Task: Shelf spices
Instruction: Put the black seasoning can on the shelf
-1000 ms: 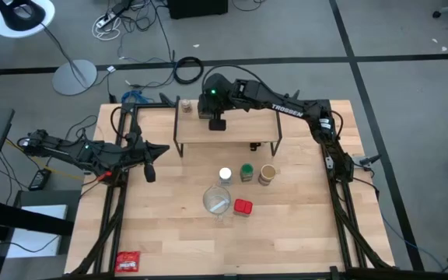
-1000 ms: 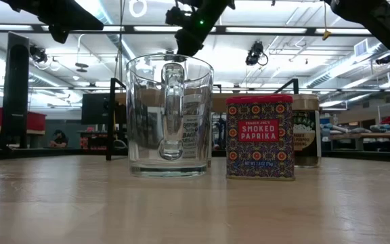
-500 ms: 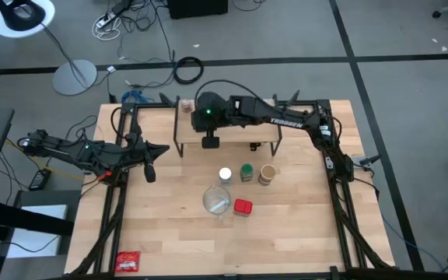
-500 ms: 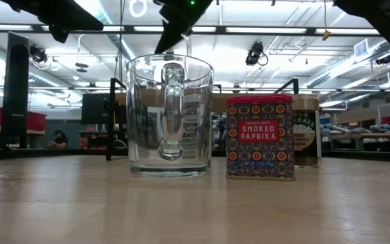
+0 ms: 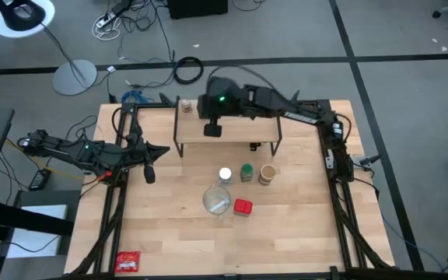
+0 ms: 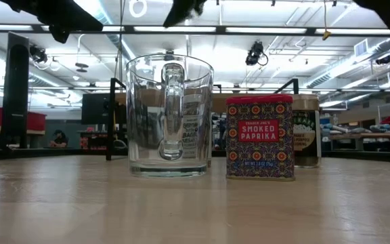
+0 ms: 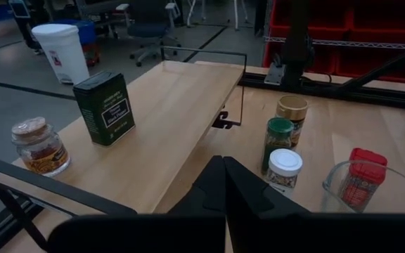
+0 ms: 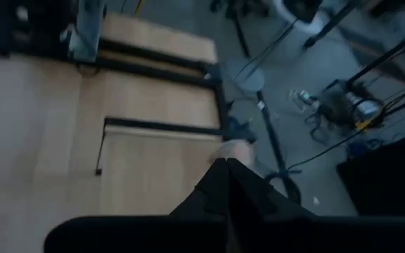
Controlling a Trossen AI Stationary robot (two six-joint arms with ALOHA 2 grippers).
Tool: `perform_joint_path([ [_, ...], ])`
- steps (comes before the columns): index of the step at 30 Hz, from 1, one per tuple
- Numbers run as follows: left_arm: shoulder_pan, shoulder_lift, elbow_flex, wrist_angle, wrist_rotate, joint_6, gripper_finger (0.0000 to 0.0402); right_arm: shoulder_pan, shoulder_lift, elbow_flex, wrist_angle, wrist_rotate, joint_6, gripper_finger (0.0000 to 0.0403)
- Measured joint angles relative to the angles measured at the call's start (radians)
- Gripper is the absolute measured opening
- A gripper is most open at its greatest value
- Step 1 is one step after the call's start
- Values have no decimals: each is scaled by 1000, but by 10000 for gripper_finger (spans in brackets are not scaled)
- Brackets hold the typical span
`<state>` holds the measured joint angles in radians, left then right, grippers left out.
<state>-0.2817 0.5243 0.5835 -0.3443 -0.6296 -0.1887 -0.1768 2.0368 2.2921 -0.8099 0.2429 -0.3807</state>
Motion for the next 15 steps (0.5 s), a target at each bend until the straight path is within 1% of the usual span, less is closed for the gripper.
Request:
perform_joint_path([
  [5, 0, 0, 0, 0, 0, -2, 1, 1, -132, 0, -11, 12, -38, 0],
  [11, 0, 0, 0, 1, 1, -2, 1, 4, -343, 0, -46, 61, -54, 0],
  [15, 0, 0, 0, 1, 2, -3, 1, 6, -497, 0, -50, 63, -74, 0],
])
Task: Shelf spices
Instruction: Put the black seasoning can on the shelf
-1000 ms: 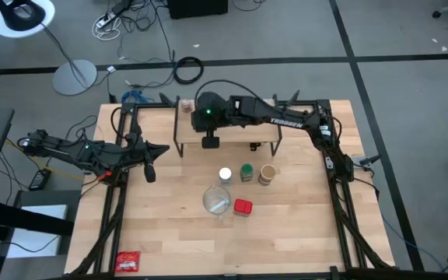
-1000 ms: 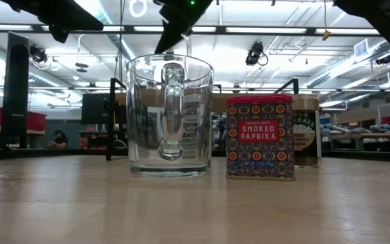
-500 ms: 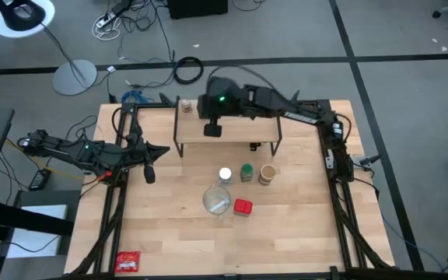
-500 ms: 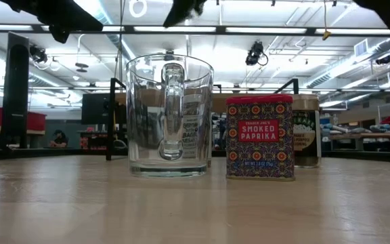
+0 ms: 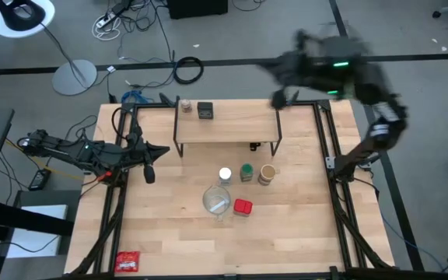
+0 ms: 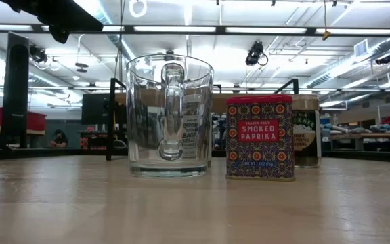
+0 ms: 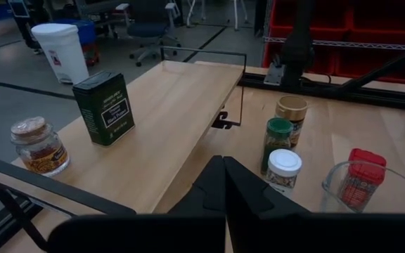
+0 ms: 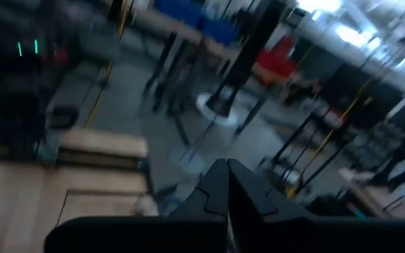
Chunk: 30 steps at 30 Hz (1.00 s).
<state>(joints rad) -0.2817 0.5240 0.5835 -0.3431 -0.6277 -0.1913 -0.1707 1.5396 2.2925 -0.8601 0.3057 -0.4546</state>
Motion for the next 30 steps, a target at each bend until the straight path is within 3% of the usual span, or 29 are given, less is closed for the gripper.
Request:
perform_joint_path([
  [6, 0, 0, 0, 10, -3, 0, 1, 0, -196, 1, -74, -14, -11, 0],
  [15, 0, 0, 0, 37, -6, 0, 1, 0, -412, -27, -326, -68, 42, 0],
  [22, 0, 0, 0, 38, -6, -1, 1, 0, -526, -212, -354, -134, -11, 0],
  [30, 0, 0, 0, 38, -6, 1, 1, 0, -712, -536, -177, -198, 62, 0],
])
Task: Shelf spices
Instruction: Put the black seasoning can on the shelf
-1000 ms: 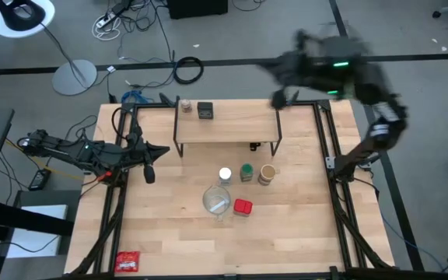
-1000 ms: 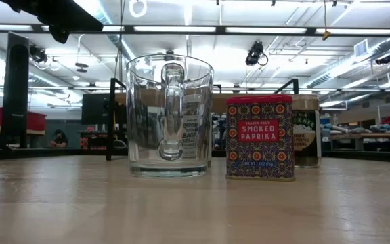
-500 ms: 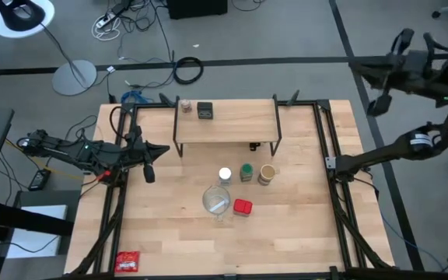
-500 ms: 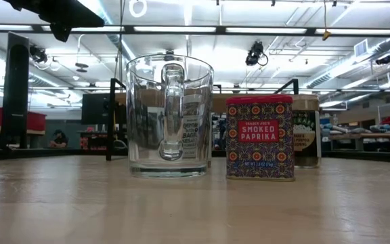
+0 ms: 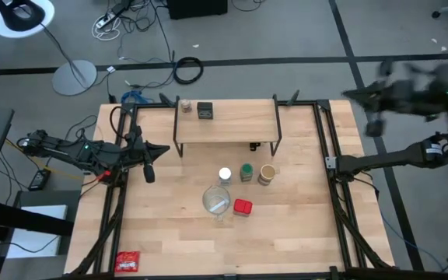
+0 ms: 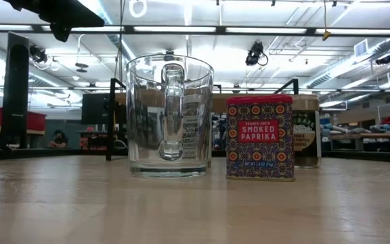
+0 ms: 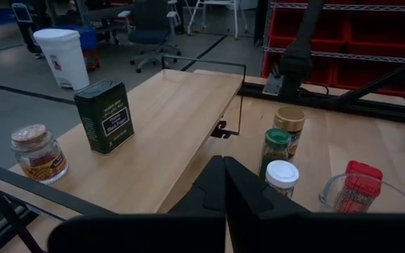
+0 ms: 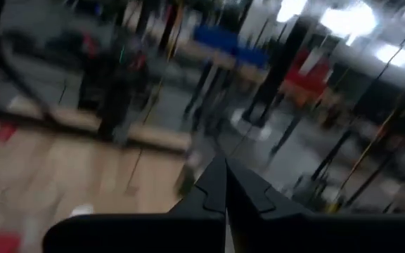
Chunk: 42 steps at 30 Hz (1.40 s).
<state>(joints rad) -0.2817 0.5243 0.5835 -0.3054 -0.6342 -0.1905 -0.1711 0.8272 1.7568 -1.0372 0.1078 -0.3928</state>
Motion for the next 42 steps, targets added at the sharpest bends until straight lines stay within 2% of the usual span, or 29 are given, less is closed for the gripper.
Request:
perform_joint_path([
  [5, 0, 3, 0, 0, 0, 1, 1, 0, -91, -322, 134, 10, 58, 0],
  [11, 0, 66, 0, 49, 6, 1, 1, -1, -133, -739, 565, 10, 59, 0],
  [17, 3, 178, 0, 189, -36, 36, 1, -16, -41, -1081, 1134, 0, 57, 0],
  [21, 36, 237, -1, 280, -43, 59, 1, -46, 82, -1213, 1439, 0, 120, 0],
  [25, 77, 265, -1, 310, -24, 59, 1, -82, 255, -1253, 1612, -11, 186, 0],
  [30, 120, 274, -1, 317, 25, 56, 1, -112, 483, -1177, 1767, -59, 209, 0],
  [33, 131, 275, -1, 315, 38, 53, 1, -139, 601, -1109, 1805, -63, 209, 0],
  [38, 132, 275, -1, 313, 47, 50, 1, -179, 754, -967, 1816, -153, 233, 0],
  [42, 132, 275, -1, 310, 46, 49, 1, -182, 853, -870, 1817, -162, 240, 0],
])
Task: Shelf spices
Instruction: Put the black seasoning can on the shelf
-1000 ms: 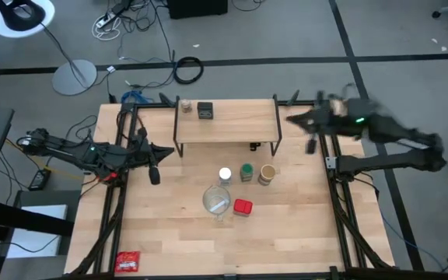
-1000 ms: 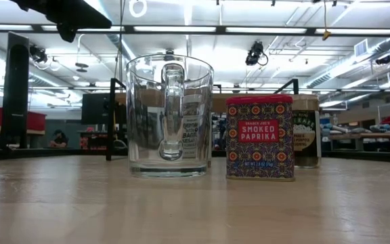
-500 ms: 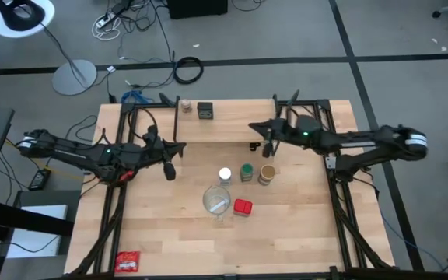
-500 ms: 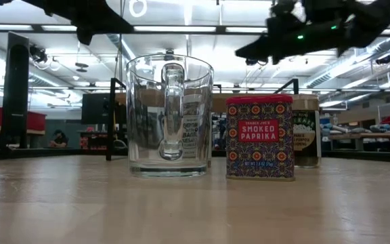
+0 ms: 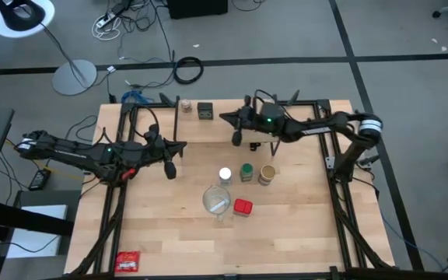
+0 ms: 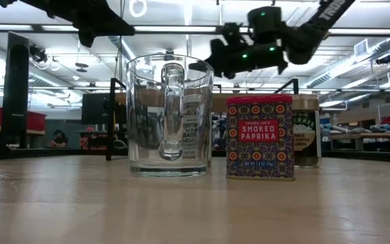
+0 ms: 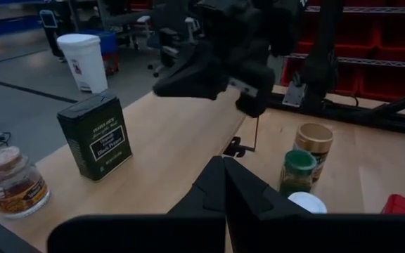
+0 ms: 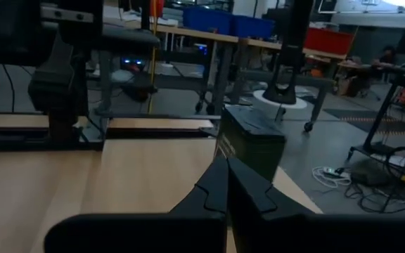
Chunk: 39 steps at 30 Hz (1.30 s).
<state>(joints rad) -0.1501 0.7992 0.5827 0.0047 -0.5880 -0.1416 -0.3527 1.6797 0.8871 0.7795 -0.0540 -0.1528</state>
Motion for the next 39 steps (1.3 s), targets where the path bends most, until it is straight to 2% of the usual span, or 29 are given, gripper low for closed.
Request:
perform_joint_path([
  [11, 0, 0, 0, 0, 0, 1, 1, -5, 137, 92, -4, 9, 29, 0],
  [33, 0, 0, 0, 2, 20, 10, 1, -42, 136, 99, -18, 12, 45, 0],
  [39, 34, 25, 1, 46, 37, 20, 1, -44, 126, 130, -14, 30, 16, 0],
])
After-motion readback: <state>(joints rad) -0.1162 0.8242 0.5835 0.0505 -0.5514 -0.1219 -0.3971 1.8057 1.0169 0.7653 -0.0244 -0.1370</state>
